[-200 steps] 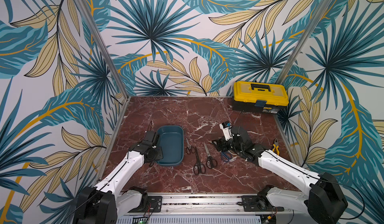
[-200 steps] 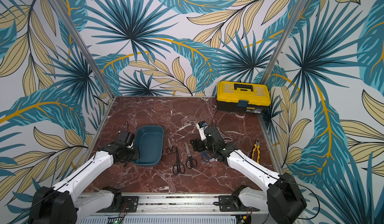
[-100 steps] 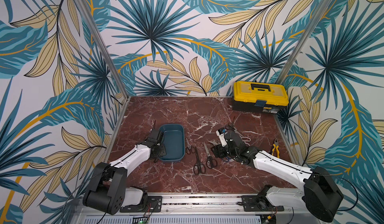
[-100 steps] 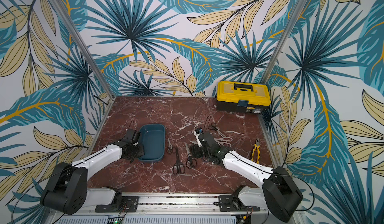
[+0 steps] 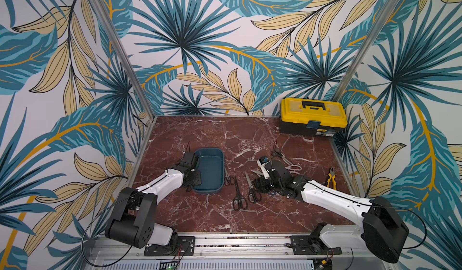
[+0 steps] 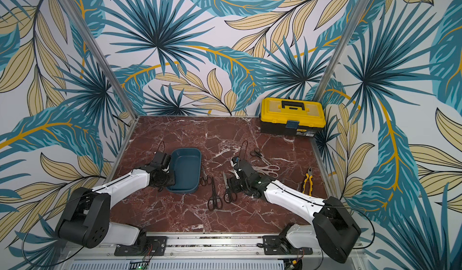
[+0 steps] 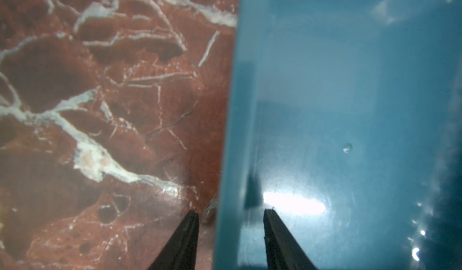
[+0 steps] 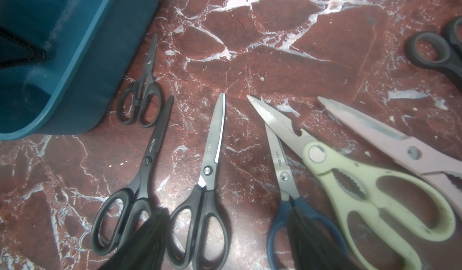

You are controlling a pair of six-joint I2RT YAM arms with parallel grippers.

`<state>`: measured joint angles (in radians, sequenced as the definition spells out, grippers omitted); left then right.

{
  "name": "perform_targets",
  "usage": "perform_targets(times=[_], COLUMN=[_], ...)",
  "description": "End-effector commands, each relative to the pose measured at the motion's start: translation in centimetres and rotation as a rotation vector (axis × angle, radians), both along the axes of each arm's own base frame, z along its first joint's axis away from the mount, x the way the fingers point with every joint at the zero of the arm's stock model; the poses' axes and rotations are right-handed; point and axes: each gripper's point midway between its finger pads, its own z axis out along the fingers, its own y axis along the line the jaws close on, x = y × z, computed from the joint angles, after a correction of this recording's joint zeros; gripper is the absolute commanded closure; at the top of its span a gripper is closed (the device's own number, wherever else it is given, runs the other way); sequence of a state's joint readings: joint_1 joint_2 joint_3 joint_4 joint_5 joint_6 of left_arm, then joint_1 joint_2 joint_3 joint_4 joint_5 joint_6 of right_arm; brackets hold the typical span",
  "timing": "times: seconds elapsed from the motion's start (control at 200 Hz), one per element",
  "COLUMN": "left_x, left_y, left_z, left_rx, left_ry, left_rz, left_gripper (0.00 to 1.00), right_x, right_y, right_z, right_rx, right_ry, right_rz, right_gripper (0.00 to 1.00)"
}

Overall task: Put the scissors into the storage box
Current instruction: Move the storage box to the center of the board, then pick up the scissors from the center of the board.

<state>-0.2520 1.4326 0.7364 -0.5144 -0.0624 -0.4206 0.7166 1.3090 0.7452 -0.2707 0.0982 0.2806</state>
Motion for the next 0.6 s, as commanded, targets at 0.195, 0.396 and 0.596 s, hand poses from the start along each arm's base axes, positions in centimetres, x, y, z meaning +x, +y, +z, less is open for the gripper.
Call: perform_targets(times=[0.195, 0.396, 0.596], left_x=[1.9, 0.2, -2.4], left_y=[-0.8, -0.1, -0.2], left_z=[5.8, 8.9, 11.0], left_rx=[-0.044, -0.052, -0.072], left_ry=[-0.168, -0.243, -0.249], left_rz=[-0.034, -0.016, -0.026], left_gripper=[0.23, 0.23, 0.24], right_x=[0.7, -2.7, -8.2], right_y=[-4.1, 0.9, 3.5], right_z=[3.6, 2.4, 1.2], right_rx=[-0.049, -0.014, -0.114], right_ry=[-0.086, 0.149, 0.445], right_rz=[-0.337, -0.015, 0.158], right_gripper=[0.00, 0.26, 0.34])
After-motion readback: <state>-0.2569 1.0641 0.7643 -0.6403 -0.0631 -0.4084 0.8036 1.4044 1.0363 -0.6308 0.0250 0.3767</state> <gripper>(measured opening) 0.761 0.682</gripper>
